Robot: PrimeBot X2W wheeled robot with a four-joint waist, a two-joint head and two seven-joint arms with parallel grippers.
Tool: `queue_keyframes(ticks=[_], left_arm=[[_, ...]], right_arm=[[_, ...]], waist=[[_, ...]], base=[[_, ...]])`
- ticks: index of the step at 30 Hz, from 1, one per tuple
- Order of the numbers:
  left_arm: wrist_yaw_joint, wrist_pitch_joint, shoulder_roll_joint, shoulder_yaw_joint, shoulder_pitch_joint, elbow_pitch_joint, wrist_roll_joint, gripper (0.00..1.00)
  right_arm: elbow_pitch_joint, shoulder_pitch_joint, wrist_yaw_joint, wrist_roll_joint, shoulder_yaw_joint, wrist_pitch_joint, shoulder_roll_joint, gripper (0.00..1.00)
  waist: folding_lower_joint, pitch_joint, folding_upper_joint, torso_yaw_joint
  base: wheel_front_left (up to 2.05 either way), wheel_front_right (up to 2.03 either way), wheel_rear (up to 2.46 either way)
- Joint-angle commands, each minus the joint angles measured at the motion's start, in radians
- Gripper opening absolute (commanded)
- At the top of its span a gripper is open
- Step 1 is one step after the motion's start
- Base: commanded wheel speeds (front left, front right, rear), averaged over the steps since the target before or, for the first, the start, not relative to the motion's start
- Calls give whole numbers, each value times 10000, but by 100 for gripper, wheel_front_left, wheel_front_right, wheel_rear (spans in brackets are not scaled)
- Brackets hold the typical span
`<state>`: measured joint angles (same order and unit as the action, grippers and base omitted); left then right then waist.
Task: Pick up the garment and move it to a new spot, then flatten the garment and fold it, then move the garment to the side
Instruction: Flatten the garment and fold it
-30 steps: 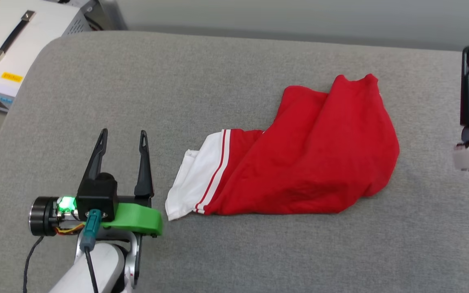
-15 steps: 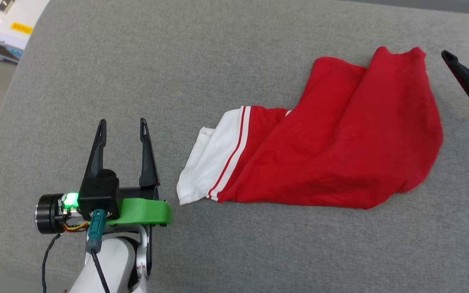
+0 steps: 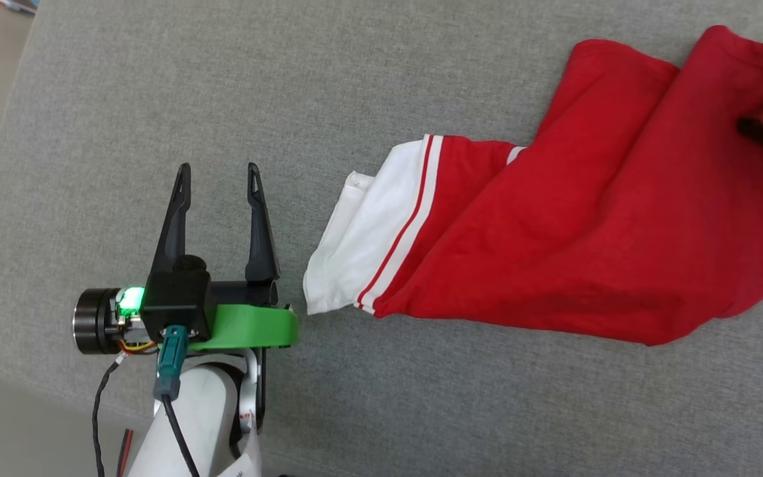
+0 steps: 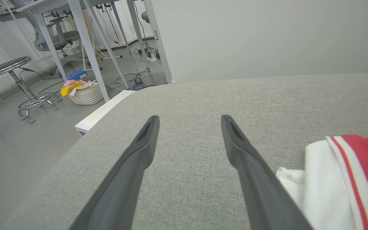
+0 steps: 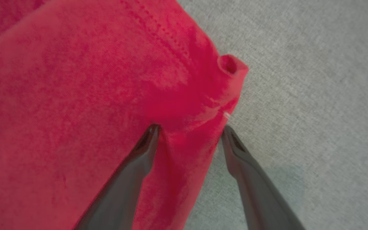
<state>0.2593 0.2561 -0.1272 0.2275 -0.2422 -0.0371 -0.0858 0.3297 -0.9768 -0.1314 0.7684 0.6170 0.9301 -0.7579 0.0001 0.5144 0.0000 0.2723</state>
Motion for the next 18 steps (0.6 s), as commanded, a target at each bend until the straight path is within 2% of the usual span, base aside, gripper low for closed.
queue_keyframes(ticks=[1,8,9,10,18], left_arm=[[-62,56,101,-89,-193,-3,114,100],[-279,57,321,-325,-208,109,300,100],[-310,57,338,-362,-201,131,328,100],[-334,57,348,-394,-193,151,348,100],[-518,57,355,-542,-25,372,568,100]], right_arm=[[179,137,7,-45,316,152,26,100],[732,896,7,291,1051,-195,-107,100],[747,886,7,324,1112,-360,-168,87],[735,848,7,334,1147,-519,-204,0],[126,-35,7,100,1050,-3288,-387,0]], waist=[[-1,366,0,313],[-1,368,0,361],[-1,328,0,333],[-1,288,0,303],[-1,-440,0,-40]], base=[[0,0,0],[0,0,0],[0,0,0],[0,0,0],[0,0,0]])
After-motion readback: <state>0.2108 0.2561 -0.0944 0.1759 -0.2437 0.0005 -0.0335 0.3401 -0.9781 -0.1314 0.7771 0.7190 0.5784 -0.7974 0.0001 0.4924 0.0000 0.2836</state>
